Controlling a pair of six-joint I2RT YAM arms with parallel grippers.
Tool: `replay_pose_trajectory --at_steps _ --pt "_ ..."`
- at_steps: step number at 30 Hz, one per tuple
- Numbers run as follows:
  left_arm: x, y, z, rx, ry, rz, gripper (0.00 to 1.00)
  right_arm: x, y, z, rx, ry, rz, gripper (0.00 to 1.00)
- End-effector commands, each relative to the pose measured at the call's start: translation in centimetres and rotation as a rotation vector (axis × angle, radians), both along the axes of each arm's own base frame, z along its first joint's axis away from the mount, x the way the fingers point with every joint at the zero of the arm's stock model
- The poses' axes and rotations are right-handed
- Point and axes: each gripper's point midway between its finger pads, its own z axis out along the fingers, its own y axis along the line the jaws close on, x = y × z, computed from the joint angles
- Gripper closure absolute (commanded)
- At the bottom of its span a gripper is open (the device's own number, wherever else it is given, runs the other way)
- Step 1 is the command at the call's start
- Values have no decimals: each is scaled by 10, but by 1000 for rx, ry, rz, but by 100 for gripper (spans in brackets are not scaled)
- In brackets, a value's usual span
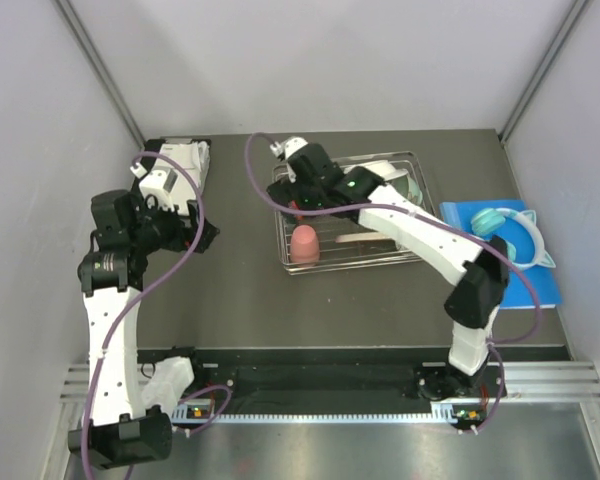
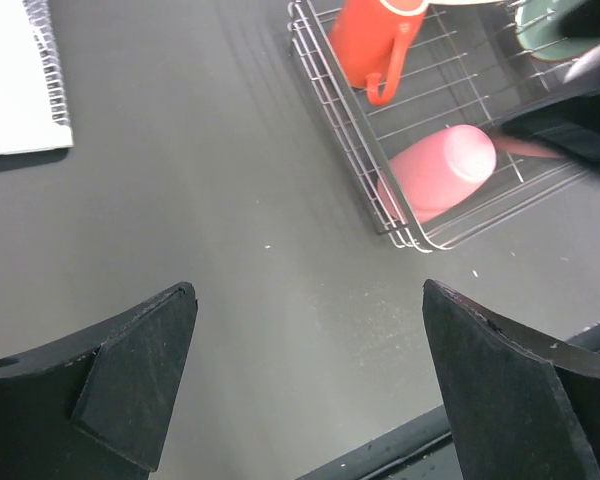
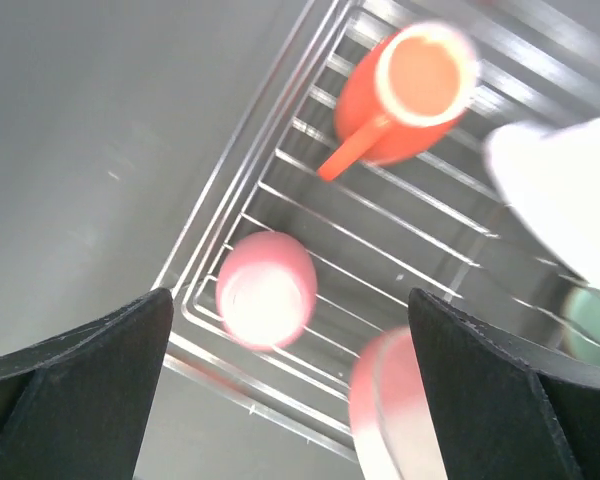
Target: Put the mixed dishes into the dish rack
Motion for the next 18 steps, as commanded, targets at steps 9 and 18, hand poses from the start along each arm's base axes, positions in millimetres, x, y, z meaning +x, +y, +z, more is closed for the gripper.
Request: replay_pose_trajectory --at_steps 9,18 --pt "-1 15 -3 69 -59 72 1 -79 -118 133 349 -260 -149 0" --pt "-6 12 -2 43 -62 76 1 -96 -145 119 369 -264 -190 0"
